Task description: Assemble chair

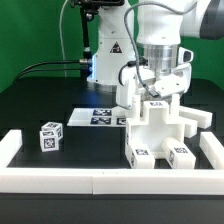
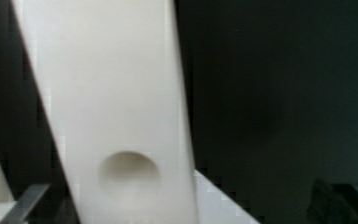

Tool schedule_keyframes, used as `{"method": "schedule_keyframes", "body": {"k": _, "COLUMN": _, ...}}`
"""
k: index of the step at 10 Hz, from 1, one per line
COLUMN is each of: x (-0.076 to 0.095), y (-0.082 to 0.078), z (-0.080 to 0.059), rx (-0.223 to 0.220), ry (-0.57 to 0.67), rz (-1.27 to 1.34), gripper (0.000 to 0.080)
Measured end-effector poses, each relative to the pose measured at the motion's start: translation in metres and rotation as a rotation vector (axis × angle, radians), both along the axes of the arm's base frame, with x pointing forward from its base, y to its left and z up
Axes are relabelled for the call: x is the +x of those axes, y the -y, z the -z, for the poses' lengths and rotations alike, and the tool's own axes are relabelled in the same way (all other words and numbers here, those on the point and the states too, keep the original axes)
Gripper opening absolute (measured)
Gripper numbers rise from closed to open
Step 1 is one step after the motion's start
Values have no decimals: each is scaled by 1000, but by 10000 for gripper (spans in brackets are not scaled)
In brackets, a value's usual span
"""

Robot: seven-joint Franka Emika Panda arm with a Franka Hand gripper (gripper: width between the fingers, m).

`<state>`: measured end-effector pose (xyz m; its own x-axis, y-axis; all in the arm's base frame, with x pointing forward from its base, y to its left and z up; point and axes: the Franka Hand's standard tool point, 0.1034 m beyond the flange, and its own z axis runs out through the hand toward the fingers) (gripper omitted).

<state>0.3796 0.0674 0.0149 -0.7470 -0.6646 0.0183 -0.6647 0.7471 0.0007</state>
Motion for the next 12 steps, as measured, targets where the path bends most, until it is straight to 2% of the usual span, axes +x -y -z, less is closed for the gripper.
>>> {"method": "schedule_keyframes", "body": {"k": 2, "x": 0, "y": 0, "z": 0, "rx": 0, "ry": 0, "rz": 0, "gripper": 647}}
{"method": "schedule_keyframes", "body": {"k": 12, "x": 1, "y": 0, "z": 0, "rx": 4, "ry": 9, "rz": -11, "gripper": 649}}
